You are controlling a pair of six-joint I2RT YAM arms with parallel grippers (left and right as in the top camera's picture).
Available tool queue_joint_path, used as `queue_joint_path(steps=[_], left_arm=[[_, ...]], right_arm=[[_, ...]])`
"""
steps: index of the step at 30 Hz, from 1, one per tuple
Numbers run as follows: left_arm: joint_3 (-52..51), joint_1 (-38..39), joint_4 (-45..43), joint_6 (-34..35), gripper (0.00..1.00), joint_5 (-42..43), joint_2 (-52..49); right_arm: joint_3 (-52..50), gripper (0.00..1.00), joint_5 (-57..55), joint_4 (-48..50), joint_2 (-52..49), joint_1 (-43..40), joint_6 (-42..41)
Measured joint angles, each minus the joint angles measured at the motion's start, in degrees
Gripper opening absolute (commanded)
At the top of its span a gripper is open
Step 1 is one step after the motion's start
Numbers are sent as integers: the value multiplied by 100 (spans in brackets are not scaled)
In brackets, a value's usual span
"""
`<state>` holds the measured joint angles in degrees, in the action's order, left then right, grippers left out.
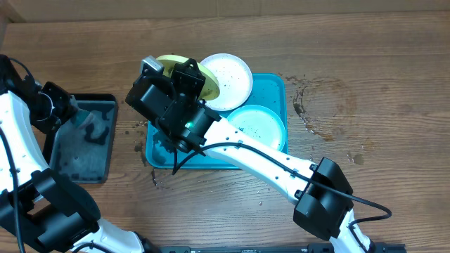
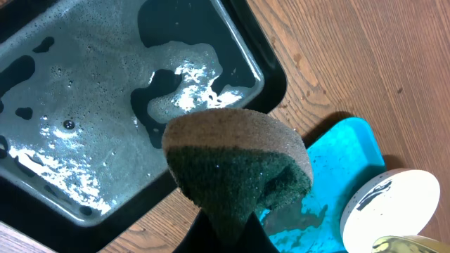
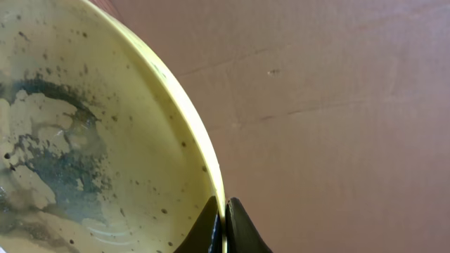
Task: Clean dirty plates on tray and stack at the side
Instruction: 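Lift the yellow plate off the tray by its rim with the right gripper, then carry the yellow plate right and set it on the table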
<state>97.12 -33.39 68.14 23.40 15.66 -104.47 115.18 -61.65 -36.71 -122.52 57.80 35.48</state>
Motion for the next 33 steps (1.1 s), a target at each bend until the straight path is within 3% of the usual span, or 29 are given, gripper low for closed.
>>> queue_joint_path(steps=[5,10,13,16,23,27,33], left_arm=[[0,0,2,0,4,2,0],[0,0,4,0,4,0,0],[0,0,15,0,4,0,0],[0,0,31,0,4,0,0],[0,0,87,0,4,0,0],[0,0,87,0,4,0,0],[0,0,87,0,4,2,0]], right_arm=[[13,4,507,-684,0,-37,-728],[22,4,2653,-1871,0,-387,-1757],[22,4,3595,-2035,0,-782,-2586],[24,4,4883,-2055,0,-1475,-3348],[35,4,7729,-2566,0,-3858,-4039],[35,4,8150,-3209,0,-5239,-4188],[-269,4,7853,-3620,22,-6483,-4273]])
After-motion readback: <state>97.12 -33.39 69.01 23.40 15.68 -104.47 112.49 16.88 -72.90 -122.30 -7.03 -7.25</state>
